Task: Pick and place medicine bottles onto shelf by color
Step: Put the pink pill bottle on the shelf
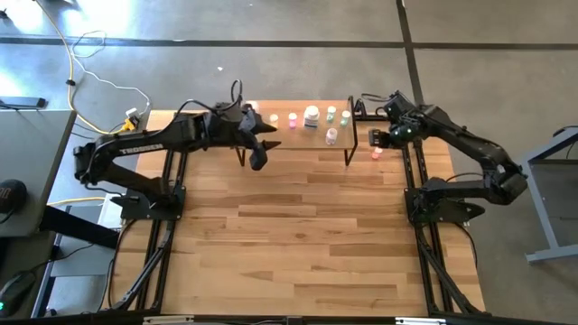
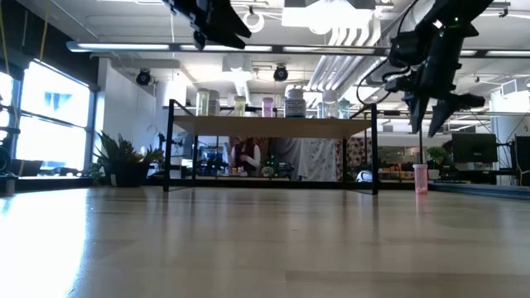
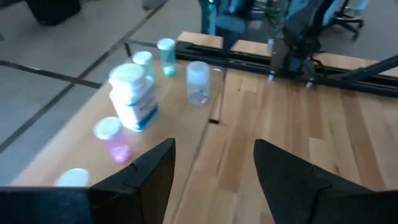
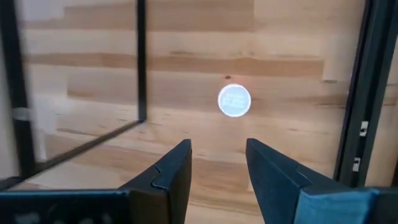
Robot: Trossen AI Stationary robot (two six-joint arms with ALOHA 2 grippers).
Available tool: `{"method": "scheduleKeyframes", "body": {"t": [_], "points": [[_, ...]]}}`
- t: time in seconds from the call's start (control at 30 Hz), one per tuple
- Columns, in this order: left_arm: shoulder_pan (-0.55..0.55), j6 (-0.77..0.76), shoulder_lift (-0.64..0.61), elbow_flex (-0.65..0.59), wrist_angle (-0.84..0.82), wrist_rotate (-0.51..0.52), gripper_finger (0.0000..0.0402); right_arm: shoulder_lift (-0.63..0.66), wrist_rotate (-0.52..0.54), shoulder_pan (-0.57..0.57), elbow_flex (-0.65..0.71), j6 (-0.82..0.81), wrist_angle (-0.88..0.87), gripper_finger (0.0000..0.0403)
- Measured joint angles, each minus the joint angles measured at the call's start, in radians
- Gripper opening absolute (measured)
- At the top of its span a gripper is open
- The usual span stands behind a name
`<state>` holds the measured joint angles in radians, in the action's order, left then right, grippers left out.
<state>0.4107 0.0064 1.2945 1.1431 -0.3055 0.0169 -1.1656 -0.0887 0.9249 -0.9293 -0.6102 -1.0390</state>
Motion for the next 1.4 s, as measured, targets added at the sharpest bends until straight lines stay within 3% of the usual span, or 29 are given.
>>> {"method": "scheduleKeyframes", "body": {"t": [0.4, 0.8, 1.2, 1.4], "points": [[0.002, 0.005, -0.044, 0.0, -0.048, 0.025, 0.0207, 0.0, 0.07, -0.001, 0.086, -0.047, 0.14, 0.02], [0.001, 0.005, -0.044, 0.0, -0.074, 0.025, 0.0207, 0.0, 0.078, -0.002, 0.223, -0.176, 0.291, 0.0185], [0.001, 0.005, -0.044, 0.0, -0.074, 0.025, 0.0207, -0.002, 0.123, -0.002, 0.265, -0.15, 0.372, 0.0183], [0.001, 0.005, -0.044, 0.0, -0.073, 0.025, 0.0207, -0.072, 0.133, -0.005, 0.266, -0.124, 0.373, 0.0184]]}}
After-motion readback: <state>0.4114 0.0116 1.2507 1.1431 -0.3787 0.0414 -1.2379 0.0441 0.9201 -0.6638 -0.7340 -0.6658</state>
